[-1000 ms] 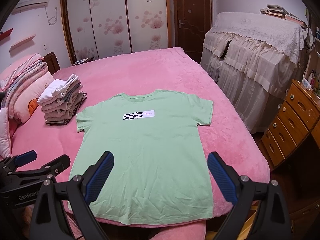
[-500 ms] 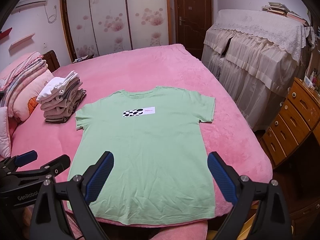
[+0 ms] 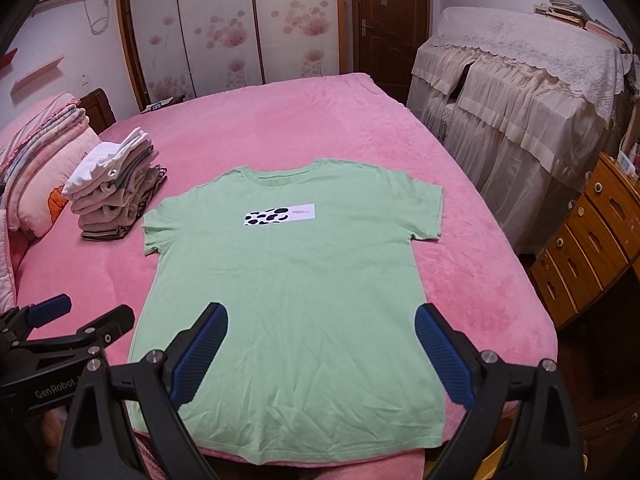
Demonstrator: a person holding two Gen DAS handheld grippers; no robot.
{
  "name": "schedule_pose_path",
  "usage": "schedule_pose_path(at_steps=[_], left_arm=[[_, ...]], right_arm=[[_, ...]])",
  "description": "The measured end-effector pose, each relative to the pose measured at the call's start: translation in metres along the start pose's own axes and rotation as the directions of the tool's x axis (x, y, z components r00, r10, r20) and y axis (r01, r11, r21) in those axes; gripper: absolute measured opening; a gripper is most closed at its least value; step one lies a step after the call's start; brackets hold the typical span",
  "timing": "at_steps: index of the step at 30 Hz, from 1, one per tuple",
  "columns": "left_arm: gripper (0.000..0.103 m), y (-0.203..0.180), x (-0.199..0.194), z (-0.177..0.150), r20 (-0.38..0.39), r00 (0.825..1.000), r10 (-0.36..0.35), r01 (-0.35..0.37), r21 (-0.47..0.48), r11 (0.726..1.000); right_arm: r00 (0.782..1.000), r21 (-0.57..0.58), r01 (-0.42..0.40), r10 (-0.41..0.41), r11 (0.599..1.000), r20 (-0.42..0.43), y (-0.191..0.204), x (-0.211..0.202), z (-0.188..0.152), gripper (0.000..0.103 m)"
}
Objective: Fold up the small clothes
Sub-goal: 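Grasp the green T-shirt's sleeve edge with the left gripper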
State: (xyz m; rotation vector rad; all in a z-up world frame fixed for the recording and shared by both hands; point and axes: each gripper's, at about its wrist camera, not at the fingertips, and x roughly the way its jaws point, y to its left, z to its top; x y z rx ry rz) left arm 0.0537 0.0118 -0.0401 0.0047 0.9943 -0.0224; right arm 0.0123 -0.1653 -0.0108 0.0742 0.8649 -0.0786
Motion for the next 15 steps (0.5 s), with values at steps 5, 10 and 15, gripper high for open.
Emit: schedule_pose_path(at_steps=[5, 10, 15], left_arm=[[0.098, 0.029, 0.008, 0.021, 0.045, 0.999, -0.007, 0.008, -0.026, 1.0], [0.098, 0.065, 0.009, 0.047, 0.149, 0.989, -0.014, 0.018, -0.028, 0.999], [0.098, 0.098, 0.03, 0.069, 0.193, 0.981, 0.015, -0.015, -0.004, 1.0]], right_arm=[[1.0, -0.028, 0.004, -0.004, 1.0, 0.014, 0.016, 0.014, 0.017, 0.096], [0.998, -0.086, -0.004, 0.01, 0.996, 0.067, 0.042, 0.027, 0.048, 0.096], [0.992, -0.128, -0.048, 0.062, 0.991, 0.111, 0.076, 0.048, 0.08, 0.096]])
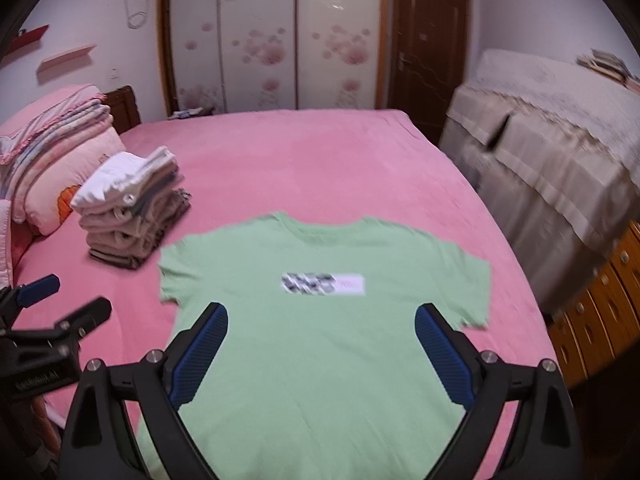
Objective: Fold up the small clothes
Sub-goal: 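Grasp the green T-shirt's sleeve edge with the left gripper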
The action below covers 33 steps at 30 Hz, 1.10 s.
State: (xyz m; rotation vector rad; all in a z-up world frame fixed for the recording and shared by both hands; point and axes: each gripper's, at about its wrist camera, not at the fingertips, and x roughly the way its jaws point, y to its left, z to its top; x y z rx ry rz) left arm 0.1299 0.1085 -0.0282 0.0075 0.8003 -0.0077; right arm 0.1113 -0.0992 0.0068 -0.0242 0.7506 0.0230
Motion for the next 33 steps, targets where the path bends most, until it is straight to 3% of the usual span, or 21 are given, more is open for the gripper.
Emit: schedule_pose_path(at_steps=[5, 11, 14, 17, 22, 28, 31, 32, 33], left_arm=[[0.098, 0.048, 0.045, 0.012, -0.018, 1.0, -0.022, 0.02, -0.096, 0.995], [0.098, 0.095, 0.121, 0.016, -0.092, 0.996, 0.021, -0.039, -0.2, 0.979], [0.098, 0.114, 0.167, 0.008, -0.138, 0.99, -0.023, -0.014, -0.267, 0.964], [0.097, 0.132, 0.209, -0.003, -0.146, 0.984, -0.105, 0.044, -0.371, 0.928], [0.085, 0.142, 0.267, -0.014, -0.156, 0.965, -0.212, 0.114, -0.477, 0.871], [0.08, 0.129, 0.3, -0.019, -0.162, 0.967, -0.197, 0.1, -0.47, 0.877], [0.052, 0.121, 0.309, -0.019, -0.164, 0.965, -0.207, 0.108, -0.47, 0.876], [0.03, 0.117, 0.315, -0.018, -0.175, 0.96, -0.22, 0.116, -0.469, 0.875], [0.015, 0.114, 0.319, -0.014, -0.183, 0.954, -0.238, 0.127, -0.472, 0.872]], right_arm=[[0.999, -0.017, -0.037, 0.038, 0.999, 0.018, 0.032, 0.038, 0.023, 0.096], [0.998, -0.021, -0.055, 0.055, 0.998, -0.005, 0.065, 0.098, 0.032, 0.095], [0.996, -0.002, -0.078, 0.077, 0.997, -0.05, 0.074, 0.134, 0.031, 0.095], [0.991, 0.019, -0.089, 0.091, 0.996, -0.101, 0.081, 0.165, 0.025, 0.09], [0.984, 0.017, -0.091, 0.092, 0.996, -0.152, 0.092, 0.2, 0.015, 0.082], [0.979, 0.015, -0.093, 0.094, 0.996, -0.181, 0.094, 0.218, 0.004, 0.081], [0.977, 0.019, -0.09, 0.092, 0.996, -0.19, 0.095, 0.224, 0.001, 0.076], [0.976, 0.021, -0.09, 0.092, 0.996, -0.195, 0.095, 0.225, 0.001, 0.075], [0.975, 0.024, -0.089, 0.092, 0.996, -0.203, 0.094, 0.228, 0.001, 0.073]])
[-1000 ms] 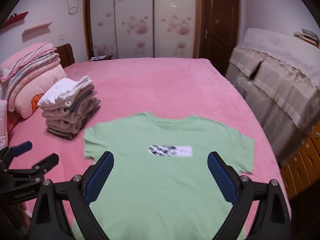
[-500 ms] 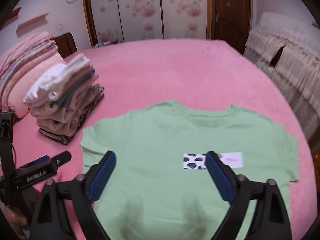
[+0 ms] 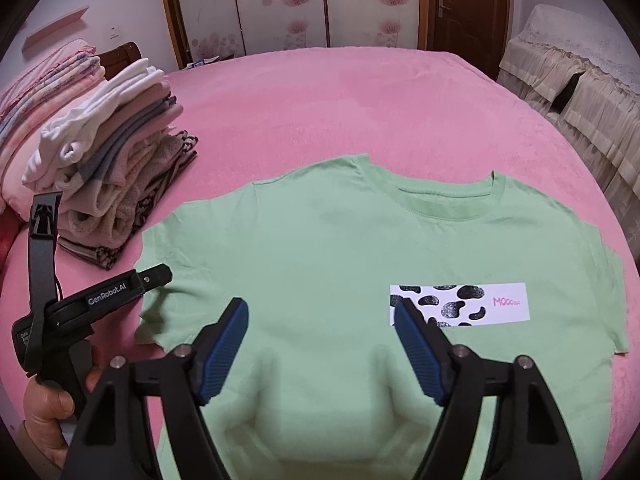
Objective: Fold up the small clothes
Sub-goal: 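Grasp the green T-shirt's sleeve edge with the left gripper, then fold the grasped sleeve side inward over the shirt body, then release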
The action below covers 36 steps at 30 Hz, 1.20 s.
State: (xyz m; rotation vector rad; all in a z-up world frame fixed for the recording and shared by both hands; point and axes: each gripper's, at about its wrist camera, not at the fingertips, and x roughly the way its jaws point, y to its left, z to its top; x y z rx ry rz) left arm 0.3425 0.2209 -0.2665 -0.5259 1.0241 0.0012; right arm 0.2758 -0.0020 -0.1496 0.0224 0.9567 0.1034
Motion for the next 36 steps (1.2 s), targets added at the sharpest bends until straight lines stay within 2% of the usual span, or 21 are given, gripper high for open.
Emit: schedule_pose_path(at_steps=[2, 6, 11, 14, 17, 19, 21, 22, 25, 28, 31, 36], left_arm=[[0.011, -0.005, 0.005, 0.003, -0.006, 1.0, -0.002, 0.002, 0.001, 1.0], [0.009, -0.032, 0.001, 0.006, 0.029, 0.998, 0.056, -0.058, 0.063, 0.996], [0.008, -0.091, -0.011, 0.003, 0.075, 0.994, 0.074, -0.084, 0.154, 0.984], [0.008, -0.137, -0.009, -0.007, 0.083, 0.995, 0.057, -0.076, 0.242, 0.967], [0.009, -0.182, 0.001, -0.024, 0.067, 0.997, 0.044, -0.065, 0.346, 0.936], [0.015, -0.205, 0.013, -0.038, 0.02, 0.999, 0.043, -0.047, 0.407, 0.912], [0.034, -0.218, 0.021, -0.051, -0.023, 0.999, 0.033, -0.02, 0.431, 0.902], [0.034, -0.225, 0.025, -0.059, -0.036, 0.999, 0.025, -0.007, 0.438, 0.899], [0.034, -0.229, 0.015, -0.069, -0.039, 0.999, -0.018, 0.033, 0.432, 0.901], [0.034, -0.214, -0.006, -0.077, -0.013, 0.998, -0.062, 0.062, 0.383, 0.922], [0.034, -0.186, -0.025, -0.079, 0.024, 0.998, -0.063, 0.052, 0.313, 0.948], [0.034, -0.123, -0.04, -0.081, 0.06, 0.998, -0.011, 0.0, 0.177, 0.984]], right_arm=[[1.0, 0.011, -0.002, 0.002, 1.0, -0.01, -0.001, 0.003, 0.001, 0.072], [1.0, 0.027, -0.006, 0.007, 1.0, -0.005, -0.006, 0.0, 0.0, 0.072], [1.0, 0.079, -0.011, 0.012, 0.997, -0.009, -0.026, -0.008, -0.009, 0.072], [1.0, 0.129, -0.005, 0.007, 0.992, -0.015, -0.045, -0.015, -0.015, 0.072], [1.0, 0.173, 0.012, -0.009, 0.985, -0.016, -0.066, -0.023, -0.021, 0.072], [1.0, 0.208, 0.023, -0.02, 0.978, -0.02, -0.082, -0.028, -0.026, 0.072], [0.999, 0.236, 0.031, -0.026, 0.971, -0.025, -0.095, -0.032, -0.028, 0.072], [0.999, 0.246, 0.036, -0.03, 0.969, -0.026, -0.1, -0.033, -0.03, 0.072], [0.998, 0.265, 0.055, -0.051, 0.963, -0.025, -0.113, -0.038, -0.034, 0.072], [0.998, 0.262, 0.061, -0.056, 0.963, -0.026, -0.119, -0.039, -0.035, 0.072], [0.999, 0.241, 0.053, -0.049, 0.969, -0.022, -0.117, -0.038, -0.031, 0.072], [1.0, 0.172, 0.017, -0.017, 0.985, -0.004, -0.099, -0.036, -0.012, 0.072]])
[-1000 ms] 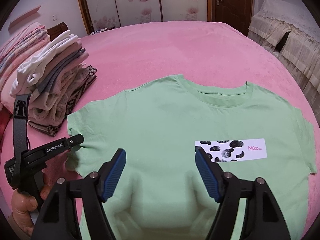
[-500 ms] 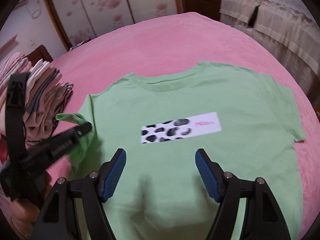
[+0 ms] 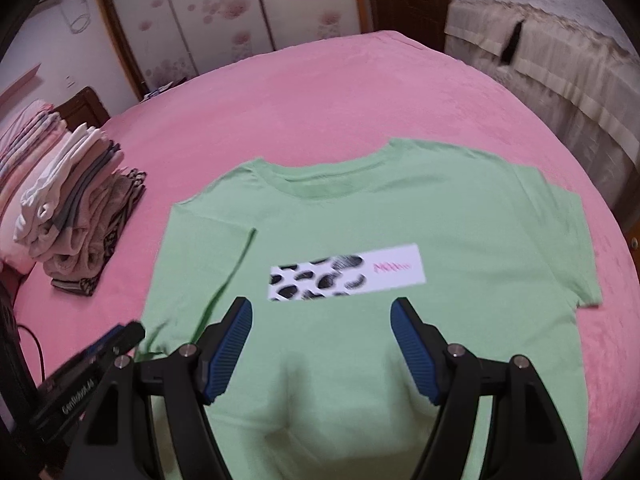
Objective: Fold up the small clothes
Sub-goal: 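Fold the grasped sleeve side inward over the shirt body, then release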
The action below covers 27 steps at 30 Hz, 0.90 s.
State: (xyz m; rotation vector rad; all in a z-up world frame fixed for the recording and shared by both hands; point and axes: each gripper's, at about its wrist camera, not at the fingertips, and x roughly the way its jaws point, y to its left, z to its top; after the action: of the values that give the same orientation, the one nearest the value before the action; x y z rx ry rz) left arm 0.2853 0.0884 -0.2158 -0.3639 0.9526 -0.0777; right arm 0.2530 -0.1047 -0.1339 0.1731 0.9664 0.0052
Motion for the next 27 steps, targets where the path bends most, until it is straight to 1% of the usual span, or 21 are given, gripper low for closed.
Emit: schedule_pose_path(at_steps=[1, 3, 6, 8, 11, 13, 14, 17, 19, 21, 24, 26, 27], left_arm=[[0.034, 0.017, -0.004, -0.004, -0.003, 1.0, 0.002, -0.002, -0.025, 1.0], [0.034, 0.04, -0.004, -0.011, -0.016, 1.0, -0.002, 0.001, -0.08, 0.997], [0.034, 0.056, 0.001, -0.016, -0.044, 0.999, -0.015, 0.01, -0.112, 0.994], [0.034, 0.06, 0.003, -0.018, -0.05, 0.998, -0.039, 0.033, -0.114, 0.993], [0.034, 0.057, 0.004, -0.02, -0.047, 0.995, -0.083, 0.079, -0.092, 0.993], [0.034, 0.048, 0.006, -0.022, -0.053, 0.994, -0.096, 0.094, -0.053, 0.994], [0.034, 0.041, 0.01, -0.022, -0.064, 0.994, -0.092, 0.09, -0.025, 0.996], [0.034, 0.028, 0.016, -0.023, -0.069, 0.995, -0.072, 0.073, 0.016, 0.997], [0.034, 0.025, 0.02, -0.021, -0.062, 0.997, -0.038, 0.04, 0.028, 0.999], [0.017, 0.029, 0.021, -0.02, -0.058, 0.998, -0.017, 0.017, 0.006, 1.0], [0.012, 0.049, 0.021, -0.019, -0.055, 0.998, -0.019, 0.014, -0.089, 0.996], [0.012, 0.059, 0.021, -0.019, -0.052, 0.999, -0.008, 0.002, -0.128, 0.992], [0.013, 0.065, 0.021, -0.019, -0.057, 0.998, -0.024, 0.015, -0.15, 0.989]], right_arm=[[1.0, -0.015, -0.001, 0.001, 1.0, 0.003, 0.005, 0.0, 0.003, 0.072], [1.0, -0.043, -0.014, 0.014, 0.999, 0.014, 0.016, -0.001, 0.009, 0.072], [0.999, -0.074, -0.032, 0.033, 0.997, 0.016, 0.03, 0.001, 0.015, 0.072], [0.999, -0.089, -0.042, 0.043, 0.995, 0.009, 0.039, 0.004, 0.016, 0.072], [0.998, -0.093, -0.054, 0.053, 0.994, -0.013, 0.047, 0.009, 0.011, 0.072], [0.997, -0.089, -0.064, 0.061, 0.994, -0.036, 0.049, 0.013, 0.005, 0.072], [0.997, -0.087, -0.068, 0.064, 0.994, -0.045, 0.05, 0.014, 0.002, 0.072], [0.996, -0.081, -0.068, 0.063, 0.994, -0.068, 0.048, 0.014, -0.01, 0.072], [0.994, -0.069, -0.068, 0.062, 0.995, -0.086, 0.044, 0.014, -0.016, 0.072], [0.993, -0.057, -0.07, 0.064, 0.996, -0.098, 0.04, 0.013, -0.02, 0.072], [0.993, -0.049, -0.062, 0.057, 0.997, -0.105, 0.033, 0.011, -0.024, 0.072], [0.993, -0.047, -0.055, 0.05, 0.997, -0.105, 0.03, 0.01, -0.025, 0.072], [0.993, -0.043, -0.054, 0.049, 0.998, -0.105, 0.028, 0.009, -0.026, 0.072]])
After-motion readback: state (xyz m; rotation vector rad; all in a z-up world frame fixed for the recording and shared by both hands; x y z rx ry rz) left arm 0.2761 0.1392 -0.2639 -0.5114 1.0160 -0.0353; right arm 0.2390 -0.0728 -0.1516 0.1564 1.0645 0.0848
